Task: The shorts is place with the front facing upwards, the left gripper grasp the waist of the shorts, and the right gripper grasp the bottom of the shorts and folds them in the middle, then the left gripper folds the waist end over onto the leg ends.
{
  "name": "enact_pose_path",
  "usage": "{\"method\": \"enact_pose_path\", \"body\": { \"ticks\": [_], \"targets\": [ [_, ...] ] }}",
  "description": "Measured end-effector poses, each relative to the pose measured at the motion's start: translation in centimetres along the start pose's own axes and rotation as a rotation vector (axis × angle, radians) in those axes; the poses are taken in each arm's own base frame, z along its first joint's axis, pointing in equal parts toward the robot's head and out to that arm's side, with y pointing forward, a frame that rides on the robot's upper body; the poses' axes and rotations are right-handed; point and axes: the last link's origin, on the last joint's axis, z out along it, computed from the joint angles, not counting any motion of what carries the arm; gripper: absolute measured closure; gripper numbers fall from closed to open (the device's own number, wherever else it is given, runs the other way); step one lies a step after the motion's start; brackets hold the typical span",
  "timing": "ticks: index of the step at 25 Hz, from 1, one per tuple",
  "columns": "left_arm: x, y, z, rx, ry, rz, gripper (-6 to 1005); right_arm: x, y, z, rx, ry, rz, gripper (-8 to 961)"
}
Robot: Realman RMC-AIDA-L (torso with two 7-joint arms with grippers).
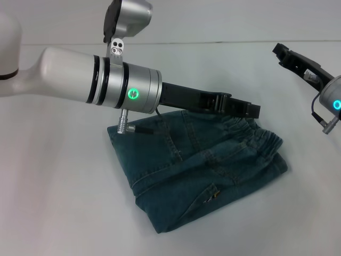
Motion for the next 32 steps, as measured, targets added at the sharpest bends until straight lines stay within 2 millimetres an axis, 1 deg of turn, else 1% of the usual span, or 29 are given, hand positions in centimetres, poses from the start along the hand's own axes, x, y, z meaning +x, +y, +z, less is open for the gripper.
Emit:
{"method": "enact_pose_path", "body": {
  "ticks": [2, 5, 7, 10, 13, 15, 16, 17, 18, 21, 24, 25, 26, 29, 30, 31, 32],
  "targets": [
    [0.0, -0.2, -0.4, 0.002, 0.020, 0.001, 609, 0.0, 0.0, 0.0, -0.002, 0.000, 0.000, 914],
    [0.0, -0.8, -1.7, 0.009, 0.071, 0.014, 541, 0.1, -0.1, -0.2, -0.004, 0.005, 0.002, 913],
    [-0.3, -1.2, -2.8, 0.021, 0.102, 0.025, 495, 0.1, -0.3, -0.5, -0.017, 0.013, -0.003, 910],
    [-1.3, -2.1, -5.4, 0.056, 0.142, 0.064, 426, -0.3, -0.8, -1.2, -0.050, 0.037, -0.027, 901],
    [-2.8, -2.8, -8.2, 0.081, 0.160, 0.085, 358, -1.0, -1.6, -2.5, -0.102, 0.080, -0.059, 893],
    [-4.4, -3.2, -10.4, 0.090, 0.164, 0.107, 277, -1.7, -1.9, -3.6, -0.167, 0.113, -0.105, 887],
    [-4.8, -3.2, -10.8, 0.092, 0.164, 0.115, 237, -2.0, -1.9, -4.3, -0.206, 0.130, -0.137, 884],
    [-5.8, -3.4, -11.8, 0.103, 0.165, 0.126, 196, -2.3, -1.9, -4.9, -0.237, 0.146, -0.170, 881],
    [-6.3, -3.5, -12.4, 0.112, 0.167, 0.131, 156, -2.7, -2.0, -5.5, -0.260, 0.158, -0.197, 878],
    [-8.2, -3.7, -14.2, 0.150, 0.170, 0.155, 117, -3.8, -2.4, -7.2, -0.297, 0.213, -0.243, 870],
    [-9.5, -3.5, -15.3, 0.169, 0.174, 0.178, 91, -4.7, -2.0, -8.5, -0.365, 0.283, -0.270, 861],
    [-10.3, -3.4, -15.9, 0.175, 0.180, 0.194, 92, -5.0, -1.6, -8.9, -0.397, 0.316, -0.285, 858],
    [-10.3, -3.4, -15.9, 0.175, 0.180, 0.194, 92, -5.1, -1.2, -9.3, -0.429, 0.354, -0.302, 814],
    [-11.1, -3.1, -16.5, 0.165, 0.181, 0.203, 94, -5.3, -0.2, -10.1, -0.481, 0.455, -0.360, 682],
    [-11.5, -3.0, -17.1, 0.164, 0.186, 0.201, 94, -5.3, 0.4, -10.5, -0.505, 0.512, -0.387, 638],
    [-11.5, -3.0, -17.1, 0.164, 0.186, 0.201, 95, -5.3, 0.4, -10.5, -0.505, 0.512, -0.387, 588],
    [-11.8, -3.0, -17.6, 0.166, 0.192, 0.200, 95, -5.3, 0.6, -10.7, -0.521, 0.537, -0.396, 537]
  ]
}}
